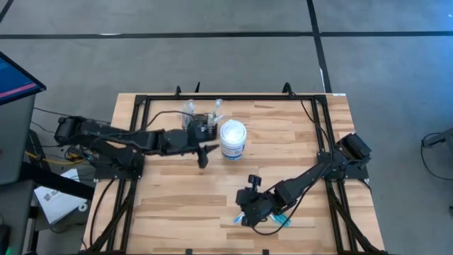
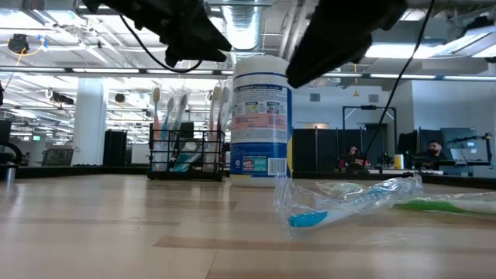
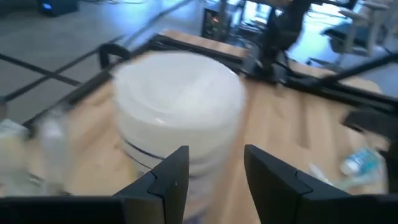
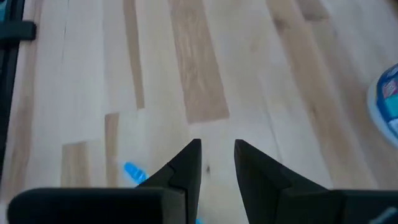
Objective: Pick & Place toothbrushing station
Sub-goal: Put the green toothbrush into the mesh organizer
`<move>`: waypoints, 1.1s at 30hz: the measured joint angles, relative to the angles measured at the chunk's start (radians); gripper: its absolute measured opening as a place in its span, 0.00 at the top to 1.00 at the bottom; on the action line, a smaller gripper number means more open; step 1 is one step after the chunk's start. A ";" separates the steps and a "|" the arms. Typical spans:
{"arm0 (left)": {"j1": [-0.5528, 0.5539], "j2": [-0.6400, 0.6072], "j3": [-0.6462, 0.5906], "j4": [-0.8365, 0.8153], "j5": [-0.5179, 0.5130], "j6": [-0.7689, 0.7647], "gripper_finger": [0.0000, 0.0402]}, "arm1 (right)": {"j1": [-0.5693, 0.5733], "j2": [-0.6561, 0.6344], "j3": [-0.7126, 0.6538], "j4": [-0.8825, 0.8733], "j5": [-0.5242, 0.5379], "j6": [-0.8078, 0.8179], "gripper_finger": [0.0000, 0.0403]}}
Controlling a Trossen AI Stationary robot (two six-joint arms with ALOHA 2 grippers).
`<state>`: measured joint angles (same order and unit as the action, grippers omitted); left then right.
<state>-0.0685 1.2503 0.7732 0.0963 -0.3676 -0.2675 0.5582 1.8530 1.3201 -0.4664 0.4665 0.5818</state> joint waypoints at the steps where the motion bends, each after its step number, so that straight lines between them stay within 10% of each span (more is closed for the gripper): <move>1: -0.018 0.000 -0.006 0.000 0.000 -0.001 0.63 | 0.004 0.000 0.000 -0.009 -0.007 0.007 0.78; 33: -0.225 0.049 -0.018 0.086 -0.051 -0.003 0.64 | 0.174 0.000 -0.113 -0.161 -0.176 0.304 0.78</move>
<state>-0.2935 1.2990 0.7555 0.1822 -0.4187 -0.2707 0.7317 1.8526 1.2072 -0.6276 0.2900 0.8854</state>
